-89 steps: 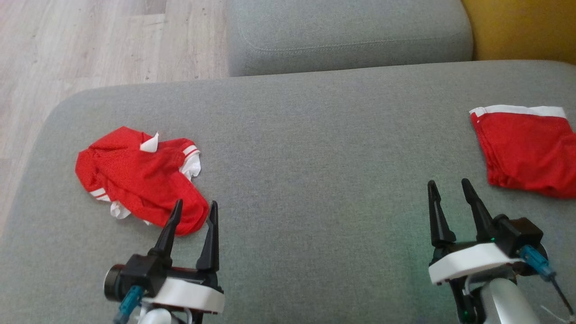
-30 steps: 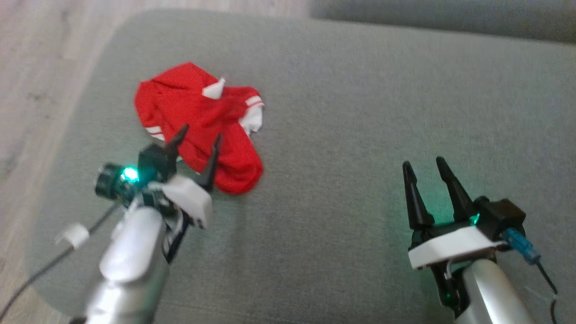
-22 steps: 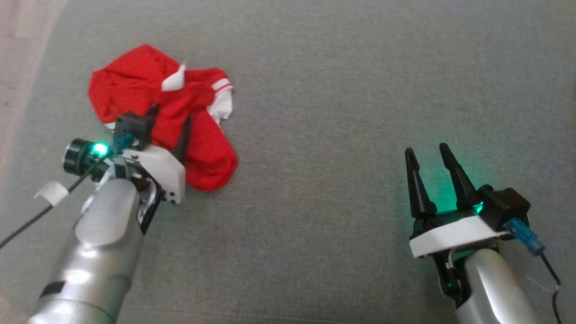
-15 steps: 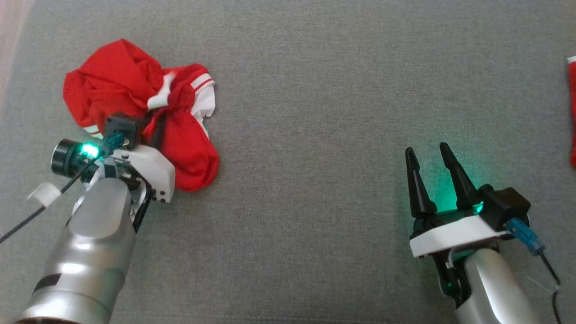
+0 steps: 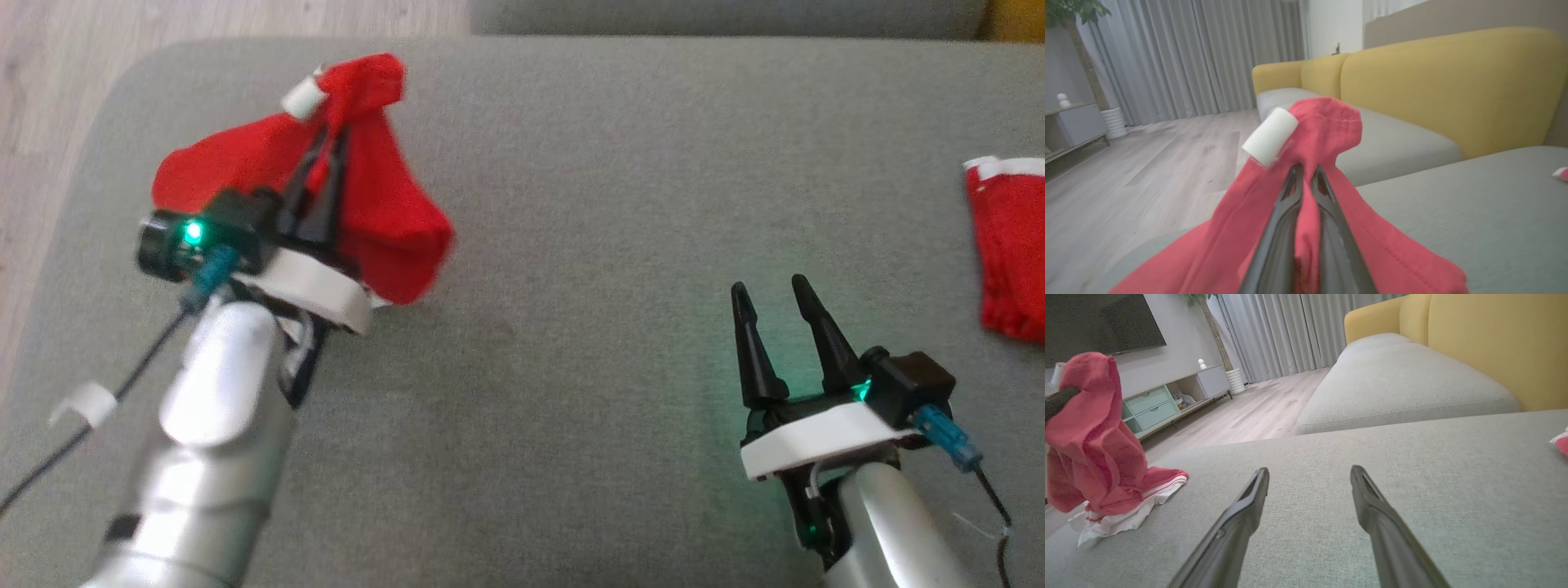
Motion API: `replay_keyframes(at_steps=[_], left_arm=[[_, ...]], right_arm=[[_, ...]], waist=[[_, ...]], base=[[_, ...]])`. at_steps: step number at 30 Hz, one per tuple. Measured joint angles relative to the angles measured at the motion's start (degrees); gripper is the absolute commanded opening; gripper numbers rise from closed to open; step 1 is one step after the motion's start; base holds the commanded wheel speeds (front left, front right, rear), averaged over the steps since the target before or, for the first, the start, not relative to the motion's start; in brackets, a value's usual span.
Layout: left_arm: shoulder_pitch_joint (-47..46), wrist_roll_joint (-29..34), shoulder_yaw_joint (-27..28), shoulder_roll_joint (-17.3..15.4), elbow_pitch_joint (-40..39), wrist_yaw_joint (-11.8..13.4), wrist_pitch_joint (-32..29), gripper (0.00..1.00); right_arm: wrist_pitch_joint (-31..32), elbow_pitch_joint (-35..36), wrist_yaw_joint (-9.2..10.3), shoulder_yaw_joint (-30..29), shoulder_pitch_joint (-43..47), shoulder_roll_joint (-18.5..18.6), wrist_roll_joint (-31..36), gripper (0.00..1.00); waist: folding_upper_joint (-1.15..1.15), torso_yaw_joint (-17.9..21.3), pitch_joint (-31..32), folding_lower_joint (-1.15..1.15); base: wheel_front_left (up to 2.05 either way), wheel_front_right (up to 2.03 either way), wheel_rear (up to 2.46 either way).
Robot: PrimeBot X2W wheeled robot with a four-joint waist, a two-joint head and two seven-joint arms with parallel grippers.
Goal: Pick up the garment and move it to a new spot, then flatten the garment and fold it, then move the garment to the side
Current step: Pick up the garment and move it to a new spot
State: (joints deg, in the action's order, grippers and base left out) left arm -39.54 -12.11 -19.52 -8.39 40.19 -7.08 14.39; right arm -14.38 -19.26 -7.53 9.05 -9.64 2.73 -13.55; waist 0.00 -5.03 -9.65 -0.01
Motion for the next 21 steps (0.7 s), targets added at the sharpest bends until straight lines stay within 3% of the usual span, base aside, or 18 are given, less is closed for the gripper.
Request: replay_keyframes(at_steps=[3,9,15,20,21], left_arm=[[4.14,0.00,-0.91,1.54,-7.16,0.00,0.08,0.00],[7.33,-0.01,-5.00,4.34,-12.92,-0.01,0.08,0.00],[6.80,-0.88,-10.80,5.71,-13.83,0.33,0.08,0.00],[2.65,-5.60,-17.36,5.66,-13.60,2.40,0.00,0.00],[1.47,-6.19,-19.07,5.68,-13.19,2.61,-0.30,0.66]], right_arm=[[0.00,0.04,-0.01,0.10,0.39,0.00,-0.09,1.00],[0.00,-0.02,0.00,0.10,2.32,-0.01,-0.18,1.00],[0.00,0.37,-0.01,1.51,2.04,-0.02,-1.62,1.00],[0.00,0.98,0.00,1.75,1.42,-0.01,-2.63,1.00],[0.00,1.00,0.00,1.79,1.14,-0.01,-2.75,1.00]], waist=[[0.00,1.07,1.69,-0.01],[0.00,4.25,2.86,0.00],[0.00,9.50,2.54,0.00],[0.00,14.49,0.91,0.01],[0.00,15.40,0.51,0.01]], base=[[0.00,0.00,0.00],[0.00,0.00,0.00],[0.00,0.00,0.00],[0.00,0.00,0.00],[0.00,0.00,0.00]])
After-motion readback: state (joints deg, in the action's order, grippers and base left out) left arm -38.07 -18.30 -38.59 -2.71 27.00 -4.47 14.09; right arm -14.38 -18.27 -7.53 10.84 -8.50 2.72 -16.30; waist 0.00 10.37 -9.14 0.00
